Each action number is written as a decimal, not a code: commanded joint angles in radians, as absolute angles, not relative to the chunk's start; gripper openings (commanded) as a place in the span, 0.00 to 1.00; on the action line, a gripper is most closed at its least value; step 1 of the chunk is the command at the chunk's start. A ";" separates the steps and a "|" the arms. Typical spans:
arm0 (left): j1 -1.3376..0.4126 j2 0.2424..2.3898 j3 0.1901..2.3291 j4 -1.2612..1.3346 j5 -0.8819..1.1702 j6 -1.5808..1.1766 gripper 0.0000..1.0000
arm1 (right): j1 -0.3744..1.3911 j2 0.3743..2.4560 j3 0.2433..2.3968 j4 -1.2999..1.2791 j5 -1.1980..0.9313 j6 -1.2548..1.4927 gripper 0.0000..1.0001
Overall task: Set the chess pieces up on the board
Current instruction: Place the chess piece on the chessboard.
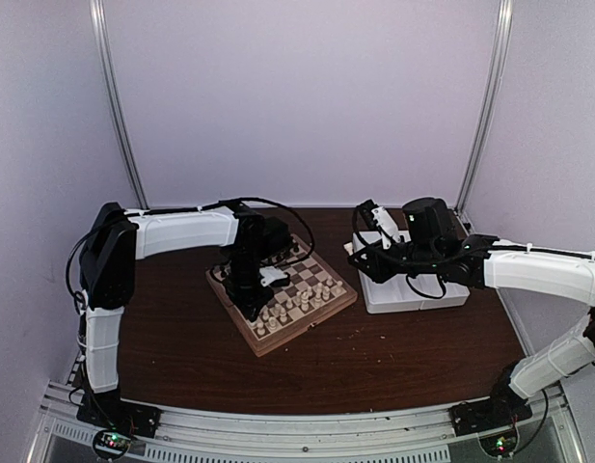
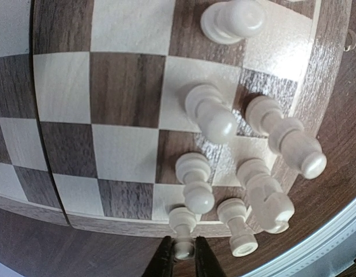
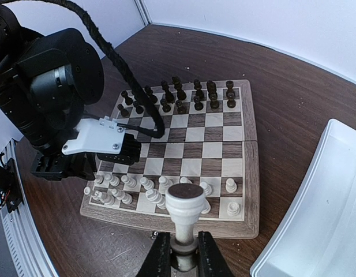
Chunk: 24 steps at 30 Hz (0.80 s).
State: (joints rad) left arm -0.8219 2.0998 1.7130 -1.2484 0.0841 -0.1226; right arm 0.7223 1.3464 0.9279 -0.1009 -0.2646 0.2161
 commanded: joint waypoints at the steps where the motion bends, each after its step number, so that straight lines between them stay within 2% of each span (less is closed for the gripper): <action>1: -0.827 2.103 1.743 -1.228 0.088 -0.122 0.17 | 0.718 1.330 0.937 -0.100 -0.259 0.217 0.08; 12: -0.828 2.053 1.737 -1.222 0.065 -0.141 0.33 | 0.717 1.325 0.940 -0.106 -0.266 0.215 0.08; 20: -0.827 1.851 1.712 -1.160 -0.041 -0.203 0.45 | 0.717 1.314 0.942 -0.103 -0.328 0.201 0.09; 24: -0.828 1.717 1.661 -1.023 -0.033 -0.254 0.52 | 0.723 1.308 0.936 -0.068 -0.408 0.193 0.09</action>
State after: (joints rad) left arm -0.8219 1.8538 1.7069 -1.1748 -0.0101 -0.1860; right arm 0.7223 1.3422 0.9279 -0.1059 -0.3199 0.2081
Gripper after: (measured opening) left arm 0.475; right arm 0.137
